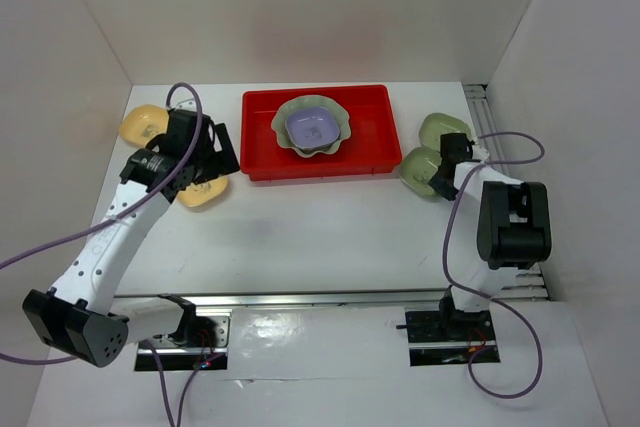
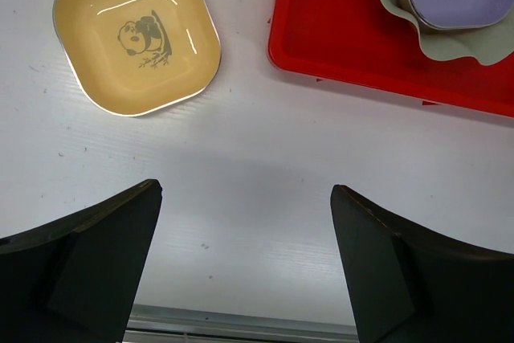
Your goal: Place the plates into the plastic bin on the countertop
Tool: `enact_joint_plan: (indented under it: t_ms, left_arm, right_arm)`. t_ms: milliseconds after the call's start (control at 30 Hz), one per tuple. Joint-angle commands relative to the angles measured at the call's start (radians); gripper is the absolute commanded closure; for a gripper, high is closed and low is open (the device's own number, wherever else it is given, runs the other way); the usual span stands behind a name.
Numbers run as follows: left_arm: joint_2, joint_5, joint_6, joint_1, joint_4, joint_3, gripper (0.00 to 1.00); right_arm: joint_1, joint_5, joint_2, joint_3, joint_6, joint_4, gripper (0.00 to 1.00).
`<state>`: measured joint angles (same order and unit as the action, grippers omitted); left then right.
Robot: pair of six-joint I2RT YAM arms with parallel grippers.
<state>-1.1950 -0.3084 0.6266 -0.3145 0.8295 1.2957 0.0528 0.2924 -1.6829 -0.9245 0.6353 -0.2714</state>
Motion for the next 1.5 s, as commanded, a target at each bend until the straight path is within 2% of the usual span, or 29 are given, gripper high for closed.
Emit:
enact_joint_plan:
  t_ms: [0,100,167,233,467,700,867,933,1067,1167,1333,1467]
  left_arm:
    - [0.026,0.048,-0.038,0.029,-0.032,-0.012,0.00]
    - [0.026,0.057,-0.038,0.048,-0.043,-0.022,0.00]
    - [0.026,0.057,-0.047,0.048,-0.043,-0.022,0.00]
    - [0.026,0.066,-0.047,0.058,-0.052,-0.022,0.00]
    - [0.008,0.075,-0.047,0.092,-0.052,-0.022,0.00]
    - [0.008,0.056,-0.038,0.092,-0.052,-0.032,0.00]
    - [-0.003,0.019,-0.016,0.092,-0.043,-0.032,0.00]
    - [-0.015,0.017,-0.016,0.103,-0.032,-0.032,0.00]
    - [-0.035,0.038,0.013,0.167,-0.020,-0.042,0.00]
    - [-0.070,0.130,0.033,0.258,-0.020,-0.053,0.00]
    - [-0.103,0.210,0.067,0.391,-0.020,-0.018,0.00]
    - [-0.162,0.186,0.076,0.454,-0.020,0.026,0.00]
  right_arm:
    - [0.013,-0.019,-0.009,0.036,0.018,0.072,0.73]
    - [0.013,0.002,0.000,0.058,0.018,0.072,0.87]
    - [0.013,0.002,0.012,0.058,0.027,0.061,0.90]
    - [0.013,0.030,0.047,0.067,0.027,0.026,1.00]
    - [-0.024,0.186,0.224,0.088,0.069,-0.087,1.00]
    - [-0.082,0.343,0.373,0.006,0.113,-0.241,1.00]
    - [-0.149,0.379,0.521,-0.037,0.122,-0.207,1.00]
    - [-0.177,0.390,0.531,-0.069,0.109,-0.195,1.00]
    - [-0.206,0.248,0.531,-0.096,-0.023,-0.034,1.00]
    - [-0.229,-0.006,0.438,-0.144,-0.167,0.127,1.00]
    - [-0.294,-0.304,0.111,-0.380,-0.340,0.141,1.00]
    - [-0.327,-0.380,-0.105,-0.630,-0.404,0.097,1.00]
